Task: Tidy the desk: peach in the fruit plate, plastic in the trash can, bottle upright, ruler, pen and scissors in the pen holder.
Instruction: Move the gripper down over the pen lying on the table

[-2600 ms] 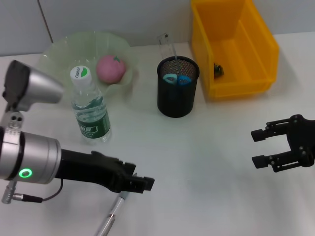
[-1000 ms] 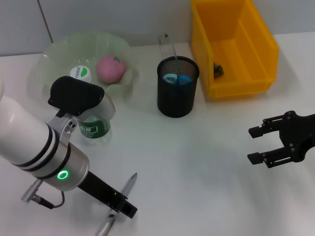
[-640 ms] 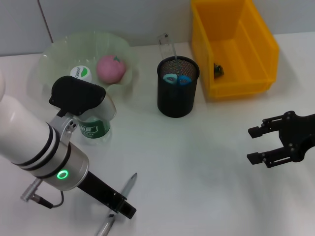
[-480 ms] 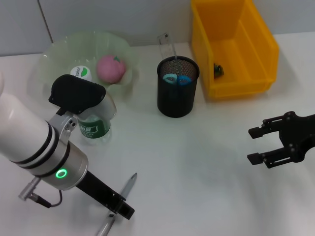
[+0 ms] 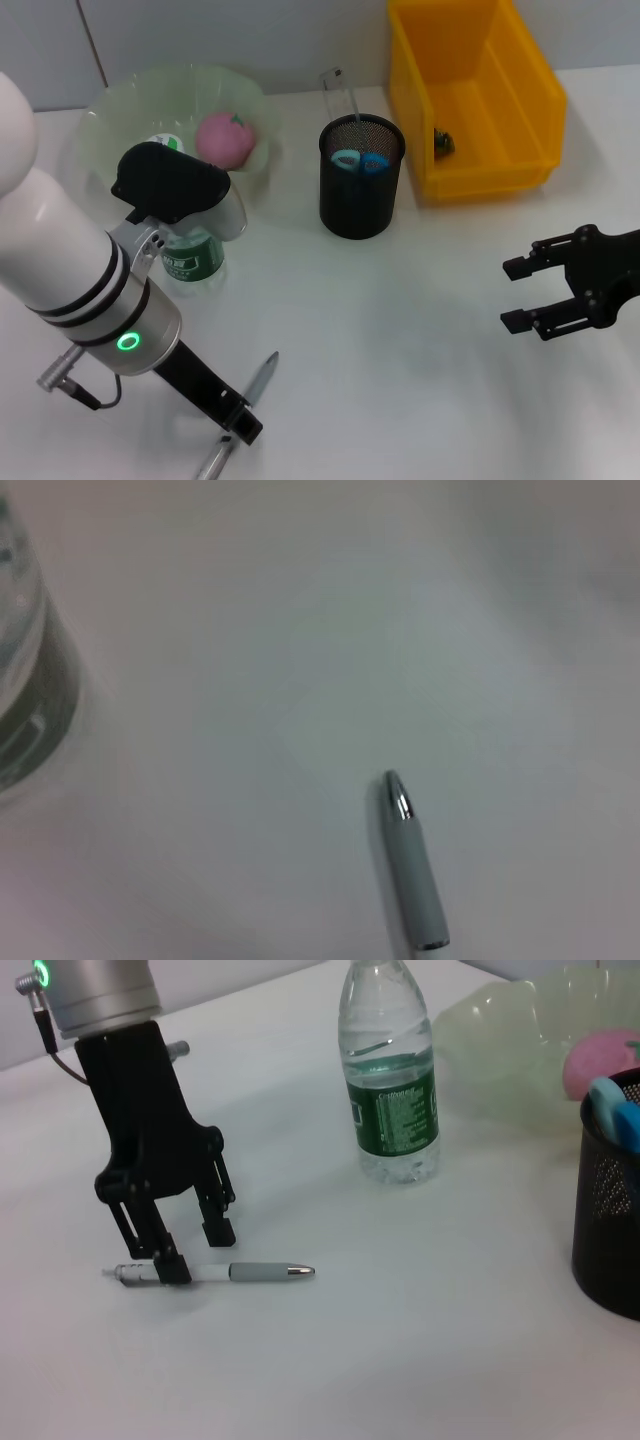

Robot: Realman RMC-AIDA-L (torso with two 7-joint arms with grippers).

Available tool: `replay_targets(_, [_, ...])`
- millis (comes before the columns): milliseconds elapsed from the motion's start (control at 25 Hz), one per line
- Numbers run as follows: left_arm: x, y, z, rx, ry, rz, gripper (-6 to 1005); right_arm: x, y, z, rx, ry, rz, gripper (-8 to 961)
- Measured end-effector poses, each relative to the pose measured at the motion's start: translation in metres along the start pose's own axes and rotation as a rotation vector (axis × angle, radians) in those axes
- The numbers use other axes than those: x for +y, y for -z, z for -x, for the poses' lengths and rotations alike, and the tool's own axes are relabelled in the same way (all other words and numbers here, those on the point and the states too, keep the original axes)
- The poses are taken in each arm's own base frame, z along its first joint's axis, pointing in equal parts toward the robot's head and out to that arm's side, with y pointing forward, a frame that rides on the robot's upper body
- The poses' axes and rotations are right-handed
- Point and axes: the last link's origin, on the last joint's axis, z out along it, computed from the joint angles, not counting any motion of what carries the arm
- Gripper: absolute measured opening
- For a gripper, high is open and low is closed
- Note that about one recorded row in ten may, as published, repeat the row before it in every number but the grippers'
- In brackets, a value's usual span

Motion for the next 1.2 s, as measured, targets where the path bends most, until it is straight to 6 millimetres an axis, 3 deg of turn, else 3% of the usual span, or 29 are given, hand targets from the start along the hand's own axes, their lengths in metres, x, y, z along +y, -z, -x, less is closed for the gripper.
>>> replay_targets(640, [0.0033, -0.0016, -0.0049, -0.007, -0.025, 0.002, 587, 0.0004, 0.0002, -0.0011, 0.002, -0.004, 0.000, 728])
replay_targets(1040, [0.0060, -0.0058, -0.0050, -0.016, -0.049, -0.005, 407, 0.0000, 0.0001, -0.0009, 0.003, -0.011, -0.001, 727])
replay_targets(1200, [0.0053, -0.0072, -0.0051, -0.017, -0.048, -0.006, 408, 0.0004, -0.0003, -0.0016, 0.012, -0.013, 0.003, 727])
